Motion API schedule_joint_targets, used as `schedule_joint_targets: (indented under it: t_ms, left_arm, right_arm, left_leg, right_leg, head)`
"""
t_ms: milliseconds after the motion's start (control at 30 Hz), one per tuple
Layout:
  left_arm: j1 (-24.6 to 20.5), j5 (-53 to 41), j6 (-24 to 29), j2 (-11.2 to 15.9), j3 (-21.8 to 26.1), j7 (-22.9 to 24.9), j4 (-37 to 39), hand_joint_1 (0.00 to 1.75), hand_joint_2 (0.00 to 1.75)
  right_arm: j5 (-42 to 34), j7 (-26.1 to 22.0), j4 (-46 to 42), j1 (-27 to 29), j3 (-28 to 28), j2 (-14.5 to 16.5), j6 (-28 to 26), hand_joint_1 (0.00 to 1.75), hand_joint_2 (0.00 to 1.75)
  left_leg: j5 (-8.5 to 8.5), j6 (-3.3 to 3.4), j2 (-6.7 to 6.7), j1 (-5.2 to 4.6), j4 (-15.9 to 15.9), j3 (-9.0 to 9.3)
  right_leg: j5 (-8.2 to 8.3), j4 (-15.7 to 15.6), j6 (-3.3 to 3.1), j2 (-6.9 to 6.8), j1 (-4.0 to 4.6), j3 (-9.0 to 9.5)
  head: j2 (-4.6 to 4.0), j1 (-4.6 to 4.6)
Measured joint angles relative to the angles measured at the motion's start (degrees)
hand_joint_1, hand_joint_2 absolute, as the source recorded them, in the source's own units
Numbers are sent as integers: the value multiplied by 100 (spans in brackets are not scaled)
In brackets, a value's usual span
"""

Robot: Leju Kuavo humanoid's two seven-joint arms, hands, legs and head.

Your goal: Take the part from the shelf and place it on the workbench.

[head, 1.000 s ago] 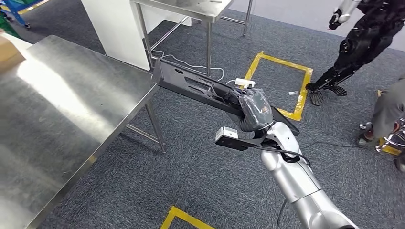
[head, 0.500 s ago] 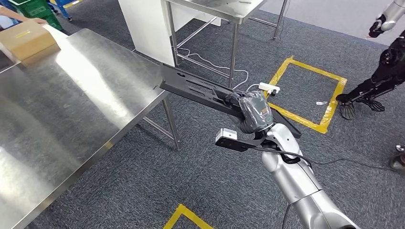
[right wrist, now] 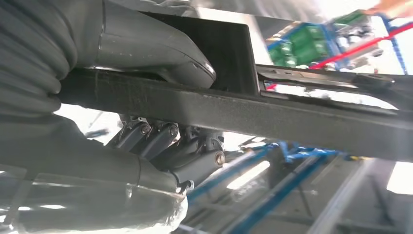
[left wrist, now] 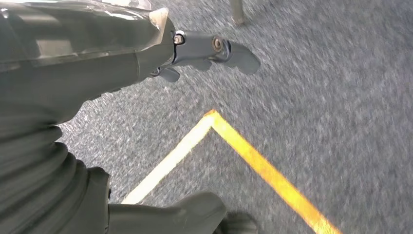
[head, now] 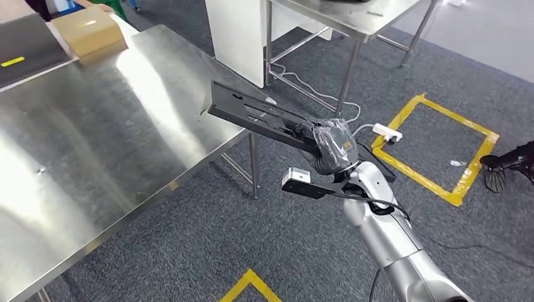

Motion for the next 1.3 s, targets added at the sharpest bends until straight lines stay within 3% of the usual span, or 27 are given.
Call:
schedule_joint_targets:
  t_ms: [67, 100, 133, 200, 233, 267, 333, 400, 467, 533, 600, 633, 667, 700, 767, 833, 900, 933, 1000, 1067, 1133, 1167, 1200, 1267, 1300]
  left_arm:
    - [-19, 0, 2, 4, 1, 2, -1, 0, 175]
    - [-20, 0, 3, 4, 1, 2, -1, 0, 175]
    - [-16, 1, 3, 2, 1, 2, -1, 0, 175]
    - [-4, 2, 4, -3, 2, 2, 0, 0, 175]
    - [-1, 3, 5, -4, 2, 2, 0, 0, 175]
    - [-2, 5, 5, -4, 3, 2, 1, 0, 175]
    - [3, 9, 6, -3, 5, 3, 1, 0, 175]
    - [26, 13, 9, 4, 18, 4, 2, 0, 175]
    - [45, 15, 13, 9, 36, 5, 2, 0, 175]
    - [34, 17, 15, 3, 47, 5, 2, 0, 175]
    - [23, 17, 16, 1, 52, 5, 2, 0, 175]
    - [24, 18, 16, 1, 54, 5, 2, 0, 175]
    - [27, 19, 16, 2, 57, 5, 2, 0, 175]
    - [28, 20, 16, 4, 60, 5, 1, 0, 175]
    - [18, 20, 15, 10, 70, 4, 0, 0, 175]
    - [5, 17, 14, 13, 79, -1, -1, 0, 175]
    - [7, 13, 12, 15, 85, -4, -1, 0, 175]
    - [16, 10, 11, 11, 87, -6, -1, 0, 175]
    - [18, 5, 10, 8, 89, -10, -1, 0, 175]
    - [4, -1, 7, 9, 89, -14, -1, 0, 175]
    - [0, -17, 4, 7, 90, -15, -1, 0, 175]
    - [4, -28, 3, 4, 90, -16, -1, 0, 175]
    - [10, -38, 3, 0, 90, -16, -1, 0, 175]
    - [14, -51, 3, -4, 90, -16, -1, 0, 175]
    - [12, -55, 3, -5, 91, -17, -1, 0, 175]
  right_arm:
    - [-1, -7, 31, -7, 4, -14, 10, 171, 175]
    - [-1, -9, 51, 0, 7, -21, 16, 171, 175]
    - [-1, -10, 69, 4, 8, -24, 19, 171, 175]
    - [-1, -10, 89, -6, 8, -25, 20, 171, 175]
    - [-1, -11, 94, -20, 8, -26, 20, 171, 175]
    - [-1, -11, 99, -33, 9, -23, 20, 171, 175]
    - [0, -13, 114, -48, 22, -1, 22, 171, 175]
    - [0, -13, 124, -56, 36, 34, 24, 171, 175]
    - [-2, -13, 126, -74, 39, 61, 25, 171, 175]
    - [-3, -13, 136, -82, 40, 73, 25, 171, 175]
    - [-3, -13, 157, -77, 43, 74, 25, 171, 175]
    - [-3, -13, 167, -76, 46, 76, 25, 171, 175]
    - [-4, -13, 172, -75, 49, 79, 25, 171, 175]
    - [-4, -13, 174, -76, 51, 83, 25, 171, 175]
    - [-8, -13, 174, -80, 51, 87, 24, 171, 175]
    - [-14, -13, 174, -81, 49, 84, 22, 171, 175]
    - [-18, -12, 172, -76, 50, 85, 16, 171, 175]
    - [-20, -11, 169, -71, 48, 82, 13, 171, 175]
    - [-24, -9, 165, -59, 40, 67, 1, 171, 175]
    - [-24, -8, 166, -12, 36, 30, -6, 171, 175]
    - [-21, -7, 168, 64, 35, -6, -8, 171, 175]
    - [-20, -6, 169, 90, 33, -19, -8, 171, 175]
    - [-15, -3, 169, 99, 30, -29, -8, 171, 175]
    - [15, 9, 173, 87, 24, -52, -7, 171, 175]
    - [43, 16, 179, 78, 22, -62, -5, 171, 175]
  left_leg:
    - [8, 19, -153, 12, -7, 1]
    - [8, 20, -242, 18, -5, 1]
    - [8, 18, -329, 24, -2, 2]
    - [4, 3, -496, 37, 9, 6]
    - [-1, -20, -572, 38, 21, -1]
    - [-14, -50, -640, 35, 44, -12]
    - [-26, -124, -751, 32, 72, -47]
    - [-26, -191, -808, 57, 75, -77]
    - [-142, -258, -555, 63, 255, -169]
    - [-456, -317, -207, 72, 849, -449]
    - [-702, -357, -108, 101, 1506, -789]
    - [-695, -367, -94, 109, 1624, -862]
    - [-582, -368, -76, 113, 1510, -815]
    - [-402, -359, -33, 115, 1204, -661]
    - [-106, -310, 186, 85, 454, -258]
    - [-45, -248, 298, 34, 123, -85]
    - [-48, -185, 174, 6, 97, -88]
    - [-32, -151, 111, 11, 62, -67]
    - [13, -77, -3, 46, -11, -15]
    - [28, -36, -132, 71, -31, -1]
    - [24, -27, -303, 72, -27, -2]
    - [23, -28, -390, 75, -23, -1]
    - [21, -35, -473, 78, -16, 1]
    - [4, -74, -622, 74, 22, -15]
    - [-7, -103, -687, 65, 46, -30]
  right_leg:
    - [-241, 750, -18, 197, -25, -406]
    - [-289, 1003, -1, 226, -37, -568]
    - [-248, 1046, 37, 239, -48, -633]
    - [52, 536, 147, 294, -88, -469]
    - [233, 126, 197, 403, -120, -303]
    - [375, -211, 209, 497, -144, -159]
    - [490, -521, 160, 595, -155, -17]
    - [508, -536, 63, 484, -147, 3]
    - [520, -560, -27, 380, -164, 26]
    - [503, -569, -90, 265, -154, 56]
    - [479, -567, -120, 128, -133, 77]
    - [468, -567, -131, 58, -129, 85]
    - [456, -566, -133, -8, -127, 97]
    - [442, -566, -130, -71, -125, 114]
    - [403, -565, -92, -181, -96, 153]
    - [368, -569, -39, -284, -59, 183]
    - [347, -591, 17, -387, -38, 216]
    - [320, -570, 47, -355, -39, 214]
    - [165, -275, 57, -113, -44, 84]
    - [-119, 456, 16, 157, -69, -292]
    - [-262, 1013, 35, 234, -79, -616]
    - [-202, 992, 79, 248, -86, -640]
    - [-56, 724, 134, 270, -100, -542]
    - [281, -65, 223, 454, -148, -198]
    - [395, -356, 223, 534, -165, -63]
  head:
    - [0, 15]
    - [0, 20]
    - [0, 25]
    - [0, 28]
    - [0, 34]
    - [0, 36]
    - [0, 40]
    - [0, 43]
    - [0, 10]
    - [0, -31]
    - [0, -36]
    - [0, -38]
    - [0, -39]
    - [0, -39]
    - [0, -37]
    - [0, -21]
    - [0, -6]
    - [0, -2]
    - [0, 9]
    - [0, 25]
    - [0, 34]
    - [0, 39]
    - [0, 40]
    - [0, 50]
    - [0, 51]
